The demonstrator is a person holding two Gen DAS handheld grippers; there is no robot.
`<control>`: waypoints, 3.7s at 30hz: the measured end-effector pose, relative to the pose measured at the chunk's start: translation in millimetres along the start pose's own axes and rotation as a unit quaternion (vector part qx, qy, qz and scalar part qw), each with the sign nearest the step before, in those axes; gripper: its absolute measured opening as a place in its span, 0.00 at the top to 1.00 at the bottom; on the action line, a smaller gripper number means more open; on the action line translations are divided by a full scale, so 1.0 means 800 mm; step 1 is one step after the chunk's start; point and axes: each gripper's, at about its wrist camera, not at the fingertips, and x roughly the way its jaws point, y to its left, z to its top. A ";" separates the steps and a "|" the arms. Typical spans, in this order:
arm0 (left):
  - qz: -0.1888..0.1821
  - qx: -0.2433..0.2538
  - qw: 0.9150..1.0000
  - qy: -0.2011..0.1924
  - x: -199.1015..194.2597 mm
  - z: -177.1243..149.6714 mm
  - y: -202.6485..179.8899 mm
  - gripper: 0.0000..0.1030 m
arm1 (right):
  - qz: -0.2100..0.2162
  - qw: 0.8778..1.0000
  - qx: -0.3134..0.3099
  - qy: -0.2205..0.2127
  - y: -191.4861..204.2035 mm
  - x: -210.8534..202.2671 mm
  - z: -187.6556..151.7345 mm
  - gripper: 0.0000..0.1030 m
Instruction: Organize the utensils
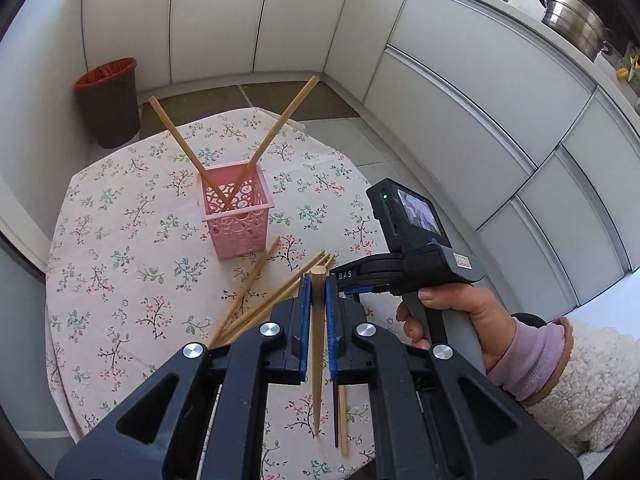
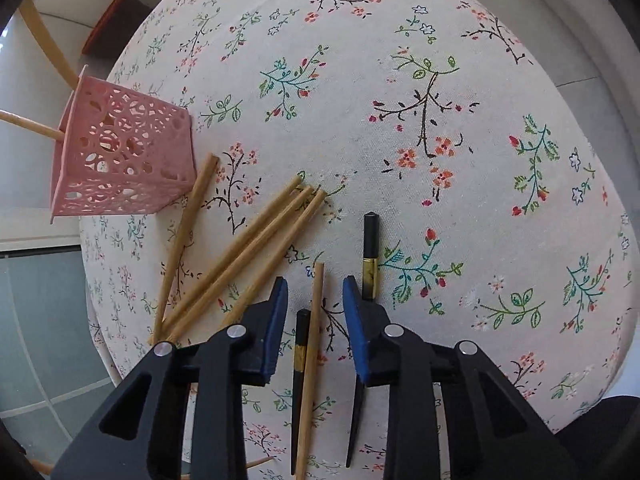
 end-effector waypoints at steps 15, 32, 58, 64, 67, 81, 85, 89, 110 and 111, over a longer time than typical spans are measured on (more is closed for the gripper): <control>0.014 0.007 0.999 -0.032 -0.039 -0.003 -0.013 0.93 | 0.067 0.986 0.002 -0.150 -0.031 -0.102 -0.065 0.95; 0.030 -0.020 0.990 -0.137 -0.116 0.017 -0.027 0.94 | 0.143 0.937 -0.042 -0.316 -0.050 -0.324 -0.154 0.95; 0.129 -0.089 0.964 -0.213 -0.104 0.167 0.029 0.94 | 0.179 0.900 -0.088 -0.388 0.028 -0.423 -0.049 0.95; 0.102 -0.106 0.974 -0.171 -0.040 0.156 0.066 0.91 | 0.172 0.907 -0.098 -0.371 0.050 -0.388 -0.021 0.95; 0.103 -0.113 0.973 -0.176 -0.035 0.139 0.075 0.64 | 0.162 0.912 -0.106 -0.361 0.063 -0.370 -0.011 0.95; 0.100 -0.211 0.927 -0.292 -0.138 0.102 0.117 0.46 | 0.076 0.921 -0.162 -0.347 0.137 -0.291 -0.005 0.95; 0.100 -0.211 0.932 -0.276 -0.130 0.102 0.121 0.46 | 0.049 0.922 -0.174 -0.342 0.150 -0.272 -0.006 0.92; 0.109 -0.195 0.940 -0.258 -0.124 0.100 0.116 0.41 | 0.040 0.918 -0.167 -0.357 0.144 -0.281 -0.017 0.91; 0.106 -0.107 0.988 -0.040 0.009 0.018 0.055 0.07 | -0.025 0.933 -0.041 -0.358 -0.040 -0.241 -0.112 0.07; 0.108 -0.098 0.989 -0.025 0.020 0.012 0.050 0.07 | -0.027 0.937 -0.033 -0.346 -0.052 -0.233 -0.114 0.07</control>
